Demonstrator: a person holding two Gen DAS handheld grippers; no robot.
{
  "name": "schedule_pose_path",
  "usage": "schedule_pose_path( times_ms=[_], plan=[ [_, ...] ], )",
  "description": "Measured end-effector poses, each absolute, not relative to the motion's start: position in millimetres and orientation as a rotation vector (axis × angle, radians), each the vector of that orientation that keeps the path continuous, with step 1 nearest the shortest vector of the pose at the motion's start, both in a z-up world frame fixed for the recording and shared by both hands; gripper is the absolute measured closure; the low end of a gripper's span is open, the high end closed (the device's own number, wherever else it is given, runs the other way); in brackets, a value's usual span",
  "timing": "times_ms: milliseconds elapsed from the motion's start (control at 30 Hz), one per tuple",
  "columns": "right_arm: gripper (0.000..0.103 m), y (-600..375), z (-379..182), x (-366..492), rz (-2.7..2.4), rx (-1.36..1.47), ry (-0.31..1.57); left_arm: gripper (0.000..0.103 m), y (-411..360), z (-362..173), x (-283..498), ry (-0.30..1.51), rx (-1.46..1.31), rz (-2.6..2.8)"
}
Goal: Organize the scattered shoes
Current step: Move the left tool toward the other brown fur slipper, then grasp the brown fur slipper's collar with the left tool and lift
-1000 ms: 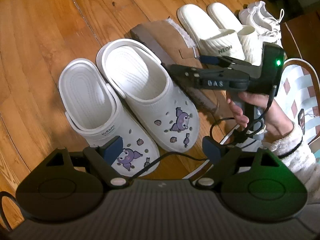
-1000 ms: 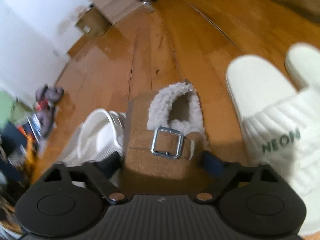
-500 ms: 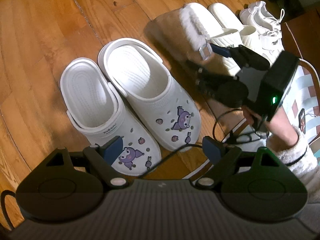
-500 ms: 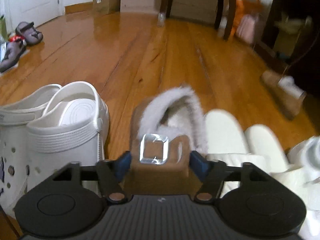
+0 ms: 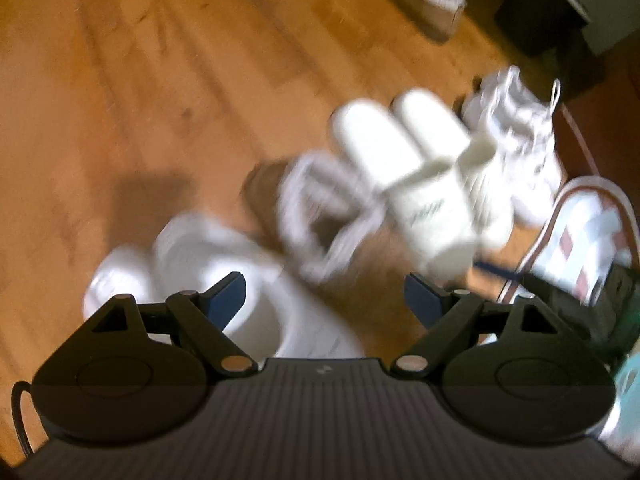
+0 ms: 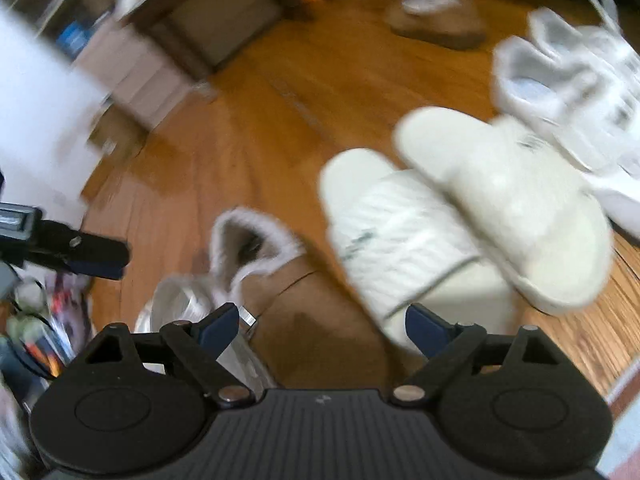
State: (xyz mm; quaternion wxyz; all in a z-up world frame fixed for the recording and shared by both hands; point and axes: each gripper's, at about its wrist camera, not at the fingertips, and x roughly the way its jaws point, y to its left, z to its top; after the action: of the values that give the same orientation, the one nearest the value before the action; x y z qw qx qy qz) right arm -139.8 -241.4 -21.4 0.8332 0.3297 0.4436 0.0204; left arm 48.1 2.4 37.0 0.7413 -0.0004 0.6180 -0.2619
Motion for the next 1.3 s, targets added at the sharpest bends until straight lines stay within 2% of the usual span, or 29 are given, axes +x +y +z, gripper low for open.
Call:
schedule_pose_path(
  times_ms=[200, 367, 767, 833, 1000, 1033, 1067, 1100, 1133, 1167, 1300],
  plan=[
    [0.011, -272.6, -13.0, -114.8, -0.119, 0.554, 0.948, 0.016, -98.4, 2.4, 119.5, 1.433, -0.215, -0.556],
    [0.011, -302.0, -27.5, -86.8, -0.203, 0.566, 0.964, 0.016, -178.4, 5.7, 153.4, 1.336, -0.248, -0.552],
    [0.011, -343.0, -44.9, -81.7, -0.189, 0.779, 0.987, 0.015, -272.9, -7.2, 257.7, 1.184, -0.291, -0.421],
    [0.011, -347.3, -45.9, -84.3, -0.195, 0.774, 0.994, 0.008, -287.6, -15.7, 272.2, 1.207, -0.307, -0.436],
    [0.010, -355.9, -44.5, -90.0, -0.223, 0.781, 0.990, 0.007, -314.0, -44.5, 287.7, 1.321, -0.247, -0.316],
    [0.010, -357.6, -45.5, -89.9, -0.224, 0.787, 0.989, 0.012, -313.2, -47.6, 283.9, 1.308, -0.264, -0.290],
    [0.010, -358.3, -46.5, -90.0, -0.225, 0.792, 0.992, 0.044, -312.4, -50.1, 280.3, 1.295, -0.280, -0.266],
    [0.010, -358.2, -47.4, -90.1, -0.226, 0.792, 0.996, 0.062, -312.6, -45.7, 278.6, 1.272, -0.263, -0.270],
    [0.010, -358.1, -48.6, -89.4, -0.226, 0.790, 1.002, 0.087, -319.6, -32.8, 273.6, 1.183, -0.147, -0.294],
    [0.010, -357.4, -48.8, -89.8, -0.224, 0.788, 1.005, 0.089, -325.8, -20.8, 269.0, 1.099, -0.041, -0.314],
    [0.010, -354.8, -47.7, -91.8, -0.214, 0.801, 1.012, 0.092, -307.9, -11.3, 271.2, 1.147, -0.051, -0.312]
  ],
)
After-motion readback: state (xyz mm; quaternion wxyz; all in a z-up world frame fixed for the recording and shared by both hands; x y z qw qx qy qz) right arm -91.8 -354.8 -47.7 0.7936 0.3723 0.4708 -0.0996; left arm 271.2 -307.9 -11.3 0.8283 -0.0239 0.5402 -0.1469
